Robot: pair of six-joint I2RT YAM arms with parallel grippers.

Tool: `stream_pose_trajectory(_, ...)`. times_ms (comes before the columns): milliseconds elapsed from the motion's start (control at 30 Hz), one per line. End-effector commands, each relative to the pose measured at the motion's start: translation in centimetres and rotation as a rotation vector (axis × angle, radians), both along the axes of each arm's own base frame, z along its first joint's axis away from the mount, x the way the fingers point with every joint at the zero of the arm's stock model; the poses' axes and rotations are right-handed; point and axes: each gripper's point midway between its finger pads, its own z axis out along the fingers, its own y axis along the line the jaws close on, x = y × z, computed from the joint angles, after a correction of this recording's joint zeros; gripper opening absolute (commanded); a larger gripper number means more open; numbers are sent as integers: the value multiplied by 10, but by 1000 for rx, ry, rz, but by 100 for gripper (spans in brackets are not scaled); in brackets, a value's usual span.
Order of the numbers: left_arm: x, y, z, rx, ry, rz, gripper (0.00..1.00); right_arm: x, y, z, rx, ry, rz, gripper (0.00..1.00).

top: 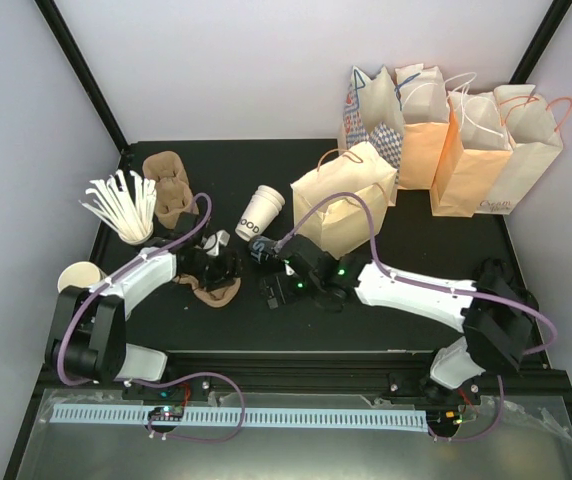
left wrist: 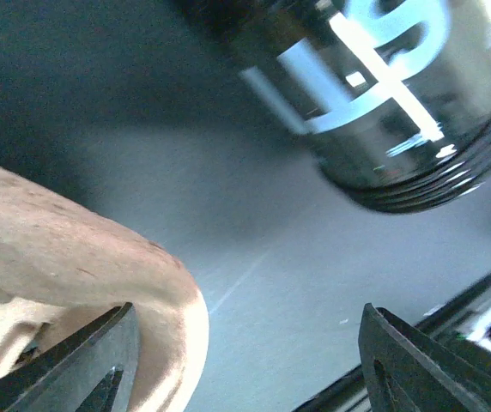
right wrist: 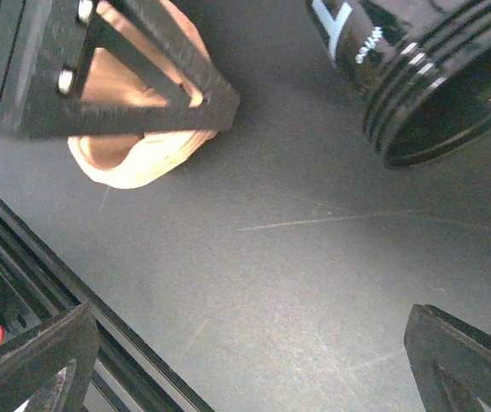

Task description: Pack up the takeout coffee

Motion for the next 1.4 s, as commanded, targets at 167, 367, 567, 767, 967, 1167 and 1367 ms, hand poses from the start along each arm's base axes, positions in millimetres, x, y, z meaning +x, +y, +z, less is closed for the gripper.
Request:
stream_pose_trajectory(167, 45, -55, 49, -384, -120, 3, 73, 15, -36, 34, 134, -112, -138, 100)
stream_pose_trajectory(367, 40, -26, 61, 47, -227, -183, 72, 14, -56, 39, 145, -137, -179, 100)
stream_pose_trajectory(567, 4, -11, 40, 289, -183, -399, 64, 18, -70, 49, 158, -180, -221, 100)
stream_pose_trajectory(767, -9, -18, 17, 357, -161, -485, 63, 22, -77, 62, 179, -223, -246, 100)
stream_pose_trajectory(967, -7, -19, -2, 372, -97, -493, 55, 23, -77, 68, 191, -235, -242, 100)
stream_pose_trajectory(1167, -3, -19, -8, 384, -88, -500, 39, 25, -81, 70, 184, -252, -247, 100)
stream_pose_trajectory(1367, 3, -19, -2, 397, -89, -499, 22, 24, -80, 67, 179, -247, -239, 100)
